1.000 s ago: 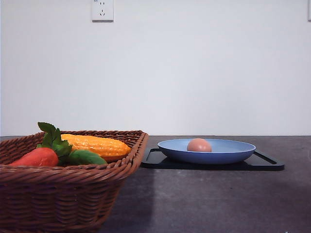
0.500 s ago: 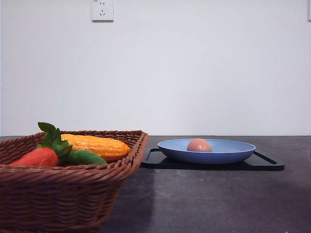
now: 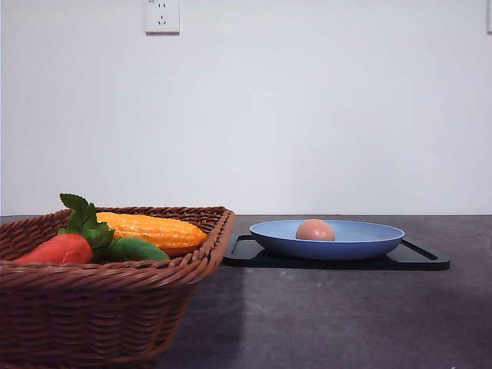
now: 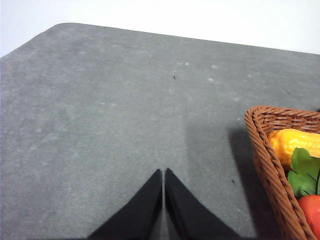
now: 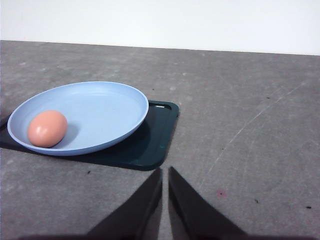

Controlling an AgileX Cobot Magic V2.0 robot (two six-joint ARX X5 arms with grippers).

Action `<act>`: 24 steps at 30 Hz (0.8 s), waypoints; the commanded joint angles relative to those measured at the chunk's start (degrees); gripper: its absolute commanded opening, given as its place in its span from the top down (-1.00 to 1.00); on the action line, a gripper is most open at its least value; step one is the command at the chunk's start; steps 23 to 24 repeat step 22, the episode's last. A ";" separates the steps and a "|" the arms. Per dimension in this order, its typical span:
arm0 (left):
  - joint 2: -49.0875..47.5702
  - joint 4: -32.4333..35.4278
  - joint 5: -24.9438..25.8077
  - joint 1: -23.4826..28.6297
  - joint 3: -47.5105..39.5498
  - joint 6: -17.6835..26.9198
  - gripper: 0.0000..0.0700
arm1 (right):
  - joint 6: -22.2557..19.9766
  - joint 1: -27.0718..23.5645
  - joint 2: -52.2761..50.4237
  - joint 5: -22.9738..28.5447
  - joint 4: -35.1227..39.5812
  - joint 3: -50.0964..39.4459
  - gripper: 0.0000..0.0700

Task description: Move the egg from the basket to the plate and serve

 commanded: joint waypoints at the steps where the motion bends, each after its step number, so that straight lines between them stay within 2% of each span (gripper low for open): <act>1: -0.09 -0.92 -0.10 0.09 -1.38 -0.23 1.00 | 0.63 0.07 -0.17 0.11 0.44 -0.24 1.00; 24: -0.09 -0.92 -0.11 0.09 -1.38 -0.22 1.00 | 0.63 0.07 -0.17 0.11 0.44 -0.24 1.00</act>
